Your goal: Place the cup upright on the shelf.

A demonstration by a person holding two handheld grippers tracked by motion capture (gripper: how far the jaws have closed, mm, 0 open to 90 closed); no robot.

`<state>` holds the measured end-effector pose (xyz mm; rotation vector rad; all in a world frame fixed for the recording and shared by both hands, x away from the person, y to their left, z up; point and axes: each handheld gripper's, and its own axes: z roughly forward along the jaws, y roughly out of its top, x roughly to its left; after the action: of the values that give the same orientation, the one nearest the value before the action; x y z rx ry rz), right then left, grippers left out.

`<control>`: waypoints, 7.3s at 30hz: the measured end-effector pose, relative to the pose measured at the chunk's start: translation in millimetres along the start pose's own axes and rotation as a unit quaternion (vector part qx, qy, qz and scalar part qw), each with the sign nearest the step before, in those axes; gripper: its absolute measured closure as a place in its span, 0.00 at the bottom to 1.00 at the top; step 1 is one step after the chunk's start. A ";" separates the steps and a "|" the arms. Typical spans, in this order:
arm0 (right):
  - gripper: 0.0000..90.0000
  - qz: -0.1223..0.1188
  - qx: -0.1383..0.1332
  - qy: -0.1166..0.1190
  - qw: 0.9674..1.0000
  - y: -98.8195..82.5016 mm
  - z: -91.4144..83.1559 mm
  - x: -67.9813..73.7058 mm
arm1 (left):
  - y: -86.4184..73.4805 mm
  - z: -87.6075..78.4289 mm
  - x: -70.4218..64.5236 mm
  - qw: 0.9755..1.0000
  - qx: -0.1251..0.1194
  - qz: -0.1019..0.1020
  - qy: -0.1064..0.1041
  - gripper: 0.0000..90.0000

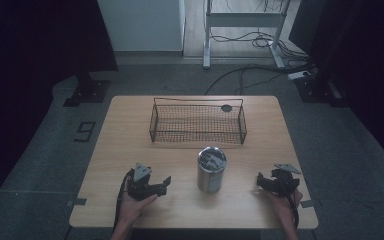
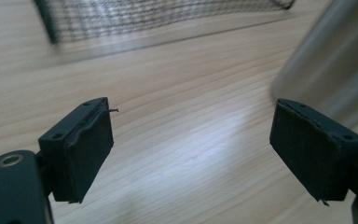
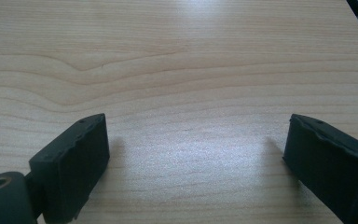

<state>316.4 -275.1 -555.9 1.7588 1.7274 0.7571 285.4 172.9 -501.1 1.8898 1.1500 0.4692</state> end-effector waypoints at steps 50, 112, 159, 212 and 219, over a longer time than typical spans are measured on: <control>0.10 0.001 -0.003 -0.002 1.000 -0.8 -1.0 -1.0 | 47.5 26.7 -85.7 0.990 -0.011 0.071 -0.123 0.00; 0.11 0.002 -0.003 -0.002 1.000 0.0 -0.5 -2.2 | 65.4 74.8 -111.6 0.985 -0.028 0.116 -0.121 0.05; 0.13 0.007 -0.008 -0.006 1.000 0.1 -0.3 -3.0 | 119.0 41.4 -73.9 0.988 -0.069 0.084 -0.106 0.05; 0.13 0.005 -0.008 -0.007 1.000 -0.1 -0.3 -3.3 | 187.2 55.1 -32.4 0.993 -0.088 0.044 -0.066 0.05; 0.13 0.005 -0.008 -0.007 1.000 -0.1 -0.4 -3.4 | 193.2 56.6 -19.5 0.994 -0.088 0.026 -0.057 0.05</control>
<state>316.0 -278.5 -555.7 1.7606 1.7000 0.7589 417.3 88.2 -373.2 1.7728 0.9559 0.4691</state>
